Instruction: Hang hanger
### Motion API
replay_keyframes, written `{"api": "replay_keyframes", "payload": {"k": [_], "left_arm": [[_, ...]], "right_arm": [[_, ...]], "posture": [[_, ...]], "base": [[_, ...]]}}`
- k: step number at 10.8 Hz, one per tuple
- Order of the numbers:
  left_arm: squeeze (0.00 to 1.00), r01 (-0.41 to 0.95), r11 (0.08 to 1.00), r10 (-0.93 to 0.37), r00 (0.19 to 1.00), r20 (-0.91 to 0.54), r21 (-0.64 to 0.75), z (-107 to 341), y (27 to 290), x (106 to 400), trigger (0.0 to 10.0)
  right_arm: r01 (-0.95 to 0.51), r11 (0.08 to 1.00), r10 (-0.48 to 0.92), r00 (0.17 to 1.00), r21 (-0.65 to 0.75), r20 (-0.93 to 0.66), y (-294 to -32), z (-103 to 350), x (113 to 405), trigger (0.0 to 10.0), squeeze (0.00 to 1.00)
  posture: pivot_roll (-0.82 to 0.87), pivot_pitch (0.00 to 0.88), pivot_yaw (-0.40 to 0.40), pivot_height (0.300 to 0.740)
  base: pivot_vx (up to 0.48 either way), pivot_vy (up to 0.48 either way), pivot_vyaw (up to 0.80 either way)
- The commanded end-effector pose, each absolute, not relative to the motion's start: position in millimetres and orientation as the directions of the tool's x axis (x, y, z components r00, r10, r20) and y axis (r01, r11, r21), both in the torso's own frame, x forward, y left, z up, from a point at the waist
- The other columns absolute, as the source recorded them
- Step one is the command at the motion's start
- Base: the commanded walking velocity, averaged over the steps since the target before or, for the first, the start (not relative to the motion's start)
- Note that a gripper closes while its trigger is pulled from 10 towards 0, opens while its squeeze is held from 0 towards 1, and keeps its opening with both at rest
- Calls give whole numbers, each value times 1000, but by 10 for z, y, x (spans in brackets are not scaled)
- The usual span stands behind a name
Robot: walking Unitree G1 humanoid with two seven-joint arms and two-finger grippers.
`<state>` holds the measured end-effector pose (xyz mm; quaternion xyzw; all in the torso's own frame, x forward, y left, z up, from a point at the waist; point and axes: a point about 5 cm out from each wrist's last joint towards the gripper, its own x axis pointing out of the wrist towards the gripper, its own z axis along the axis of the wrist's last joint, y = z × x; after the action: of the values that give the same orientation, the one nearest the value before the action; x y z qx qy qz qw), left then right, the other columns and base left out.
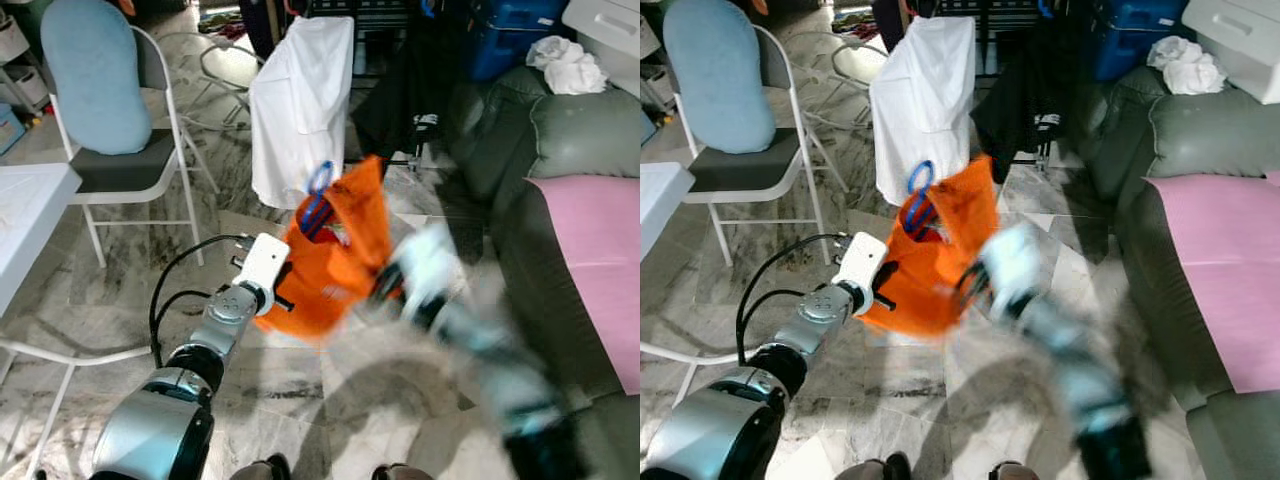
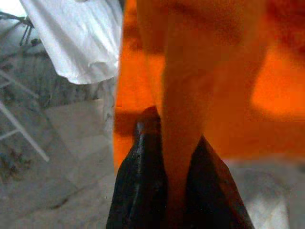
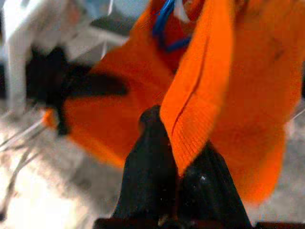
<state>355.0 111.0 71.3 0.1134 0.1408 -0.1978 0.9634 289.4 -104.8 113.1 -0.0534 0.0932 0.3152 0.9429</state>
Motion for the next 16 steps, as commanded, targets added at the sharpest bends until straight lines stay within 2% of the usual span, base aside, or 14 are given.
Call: {"api": "replay_keyframes", "payload": {"k": [1,3,4,5,6,7,8,11,12,14,16], "left_arm": [[0,388,911,-343,900,-269,138,855,1104,3636,0],[0,393,914,-362,900,-242,96,921,1054,3664,0],[0,407,908,-378,898,-226,102,954,1036,3675,0],[0,409,905,-380,901,-210,118,984,1038,3686,0],[0,403,906,-375,906,-195,131,1026,1063,3708,0],[0,396,910,-370,909,-190,124,1045,1080,3721,0],[0,387,915,-362,913,-185,118,1059,1092,3731,0],[0,364,924,-341,923,-177,119,1069,1092,3739,0],[0,368,922,-346,923,-171,120,1075,1080,3738,0],[0,435,881,-413,899,-147,186,1115,1043,3729,0],[0,556,791,-537,831,-143,255,1145,1066,3693,0]], "right_arm": [[-615,787,590,772,-42,-237,-1037,1043,2860,0,0],[-630,776,587,739,-28,-330,-1040,769,2738,0,0],[-636,769,573,733,-71,-367,-1066,699,2701,10000,0],[-639,766,574,729,-70,-373,-1101,683,2689,10000,0],[-633,764,551,740,-125,-385,-1188,648,2677,10000,0],[-627,767,541,744,-132,-392,-1238,604,2643,10000,122],[-636,757,537,736,-148,-413,-1259,543,2592,10000,1000],[-712,663,579,684,-232,-444,-1267,464,2489,10000,1000],[-757,615,644,644,-221,-413,-1233,522,2455,10000,1000],[-788,553,684,614,-270,-394,-1299,632,2433,10000,1000],[-709,615,610,705,-346,-361,-1646,784,2535,10000,1000]], "posture": [[-221,122,76,740],[-221,122,76,740],[-223,123,80,740],[-225,123,81,740],[-227,122,81,740],[-228,121,79,740],[-229,120,77,740],[-236,120,75,740],[-236,118,75,740],[-242,117,73,740],[-252,118,71,740]], "base": [[0,0,0],[0,0,0],[0,0,0],[0,0,0],[0,0,0],[0,0,0],[0,0,0],[0,0,0],[0,0,0],[0,0,0],[0,0,0]]}}
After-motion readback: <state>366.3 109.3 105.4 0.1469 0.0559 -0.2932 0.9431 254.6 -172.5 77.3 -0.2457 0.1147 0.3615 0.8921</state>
